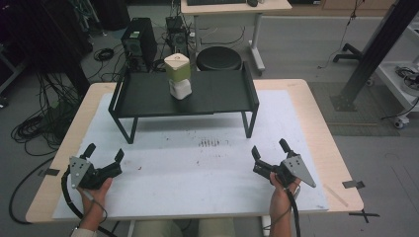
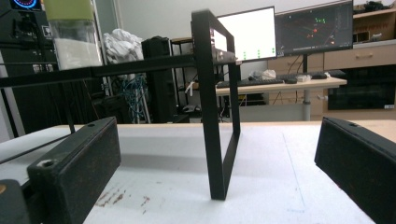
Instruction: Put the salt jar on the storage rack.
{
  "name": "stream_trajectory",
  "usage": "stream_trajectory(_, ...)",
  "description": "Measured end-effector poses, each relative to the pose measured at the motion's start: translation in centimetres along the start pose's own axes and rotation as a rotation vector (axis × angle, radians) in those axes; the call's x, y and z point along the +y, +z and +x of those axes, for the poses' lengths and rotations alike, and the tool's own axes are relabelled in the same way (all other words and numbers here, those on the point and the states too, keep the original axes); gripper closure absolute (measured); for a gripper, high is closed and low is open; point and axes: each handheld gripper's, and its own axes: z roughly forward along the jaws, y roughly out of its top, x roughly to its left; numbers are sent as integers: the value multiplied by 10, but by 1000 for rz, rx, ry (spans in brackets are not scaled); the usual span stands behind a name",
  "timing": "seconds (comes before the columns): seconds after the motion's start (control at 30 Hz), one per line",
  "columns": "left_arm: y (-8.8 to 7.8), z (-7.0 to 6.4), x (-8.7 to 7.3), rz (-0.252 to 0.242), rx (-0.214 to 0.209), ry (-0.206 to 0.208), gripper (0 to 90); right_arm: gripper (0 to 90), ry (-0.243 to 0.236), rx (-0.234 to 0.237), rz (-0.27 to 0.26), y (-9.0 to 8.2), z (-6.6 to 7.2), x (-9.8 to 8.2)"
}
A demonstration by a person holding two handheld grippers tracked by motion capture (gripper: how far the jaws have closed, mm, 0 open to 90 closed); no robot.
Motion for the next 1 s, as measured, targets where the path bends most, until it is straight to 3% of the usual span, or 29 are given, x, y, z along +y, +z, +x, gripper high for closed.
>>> stream_trajectory(0.4,0,0,0,1,3,1,12,5,-20,-10,27,0,2,-18)
stream_trajectory(0.67,0,0,0,-1,4,1,12,5,-55,-12,23,-1,5,-20)
stream_trajectory(0.8,0,0,0,-3,5,0,12,5,-94,-2,54,1,8,-19)
stream_trajectory(1.0,0,0,0,-4,9,-2,12,5,-108,-3,76,3,8,-19)
